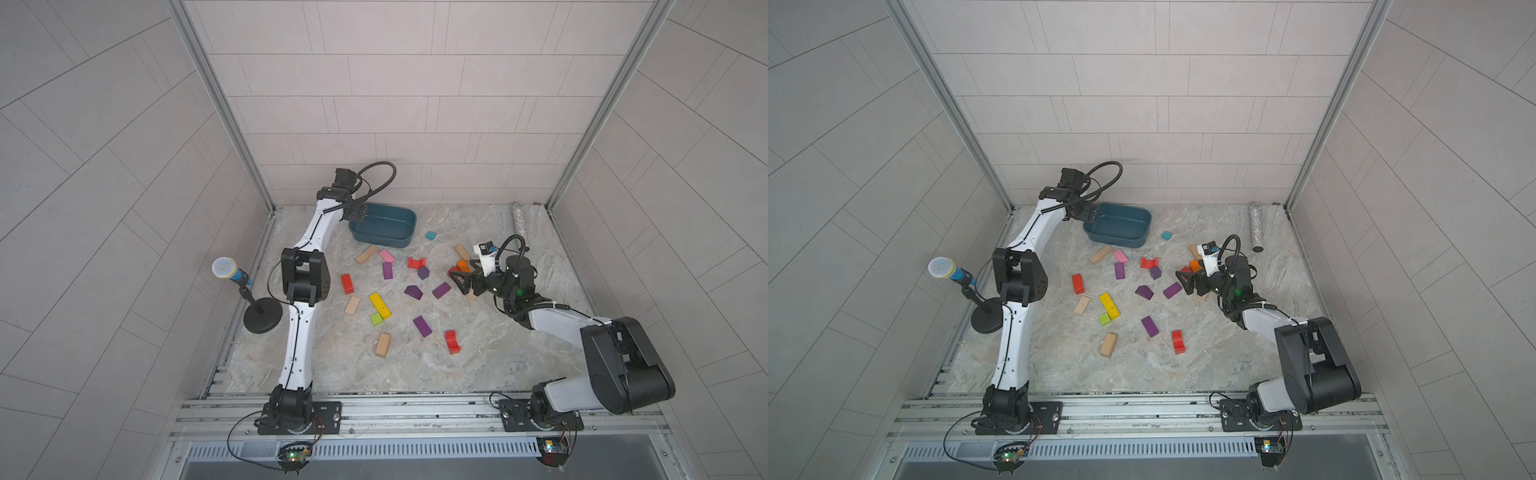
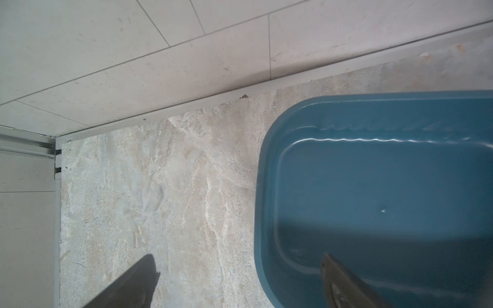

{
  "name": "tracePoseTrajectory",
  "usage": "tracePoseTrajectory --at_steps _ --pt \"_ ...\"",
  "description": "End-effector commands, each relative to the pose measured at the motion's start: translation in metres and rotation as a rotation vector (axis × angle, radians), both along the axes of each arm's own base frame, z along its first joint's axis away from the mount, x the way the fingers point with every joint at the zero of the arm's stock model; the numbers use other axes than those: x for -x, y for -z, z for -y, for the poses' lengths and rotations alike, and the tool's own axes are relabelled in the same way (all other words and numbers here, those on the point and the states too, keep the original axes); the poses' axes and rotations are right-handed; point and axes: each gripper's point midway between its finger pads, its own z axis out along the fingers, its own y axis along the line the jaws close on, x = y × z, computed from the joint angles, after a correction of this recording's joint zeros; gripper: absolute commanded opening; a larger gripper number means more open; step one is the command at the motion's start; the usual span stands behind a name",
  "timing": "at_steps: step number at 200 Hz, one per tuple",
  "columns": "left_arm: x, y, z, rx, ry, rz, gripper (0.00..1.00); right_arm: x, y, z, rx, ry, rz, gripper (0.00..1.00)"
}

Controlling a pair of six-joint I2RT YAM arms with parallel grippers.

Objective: Pick purple bricks into the storage bin
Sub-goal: Adjust the storage box at the center of the board.

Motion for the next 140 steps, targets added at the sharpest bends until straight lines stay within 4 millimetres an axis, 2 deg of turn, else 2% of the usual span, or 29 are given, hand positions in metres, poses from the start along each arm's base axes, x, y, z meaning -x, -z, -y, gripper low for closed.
tracePoseTrajectory --at_steps 1,43,90,100,125,140 --pt "-0.002 0.017 0.000 0.002 0.024 -0.032 0.99 0.000 0.001 -0.001 -0.014 -0.008 -0.003 1.00" --pt "0.000 0.037 0.007 0.086 0.022 -0.080 0.95 -0.002 0.004 -0.002 -0.018 -0.011 -0.012 1.00" --pt "0.004 0.058 0.011 0.137 0.017 -0.131 0.83 -0.004 0.008 -0.003 -0.020 -0.016 -0.024 1.00" --pt "0.004 0.063 0.011 0.140 0.010 -0.140 0.78 -0.004 0.009 -0.004 -0.021 -0.017 -0.025 1.00" --pt "0.005 0.072 0.011 0.157 -0.012 -0.154 0.53 -0.004 0.010 -0.004 -0.021 -0.017 -0.029 1.00" --pt "0.006 0.075 0.010 0.161 -0.024 -0.159 0.46 -0.005 0.009 -0.004 -0.021 -0.018 -0.029 1.00"
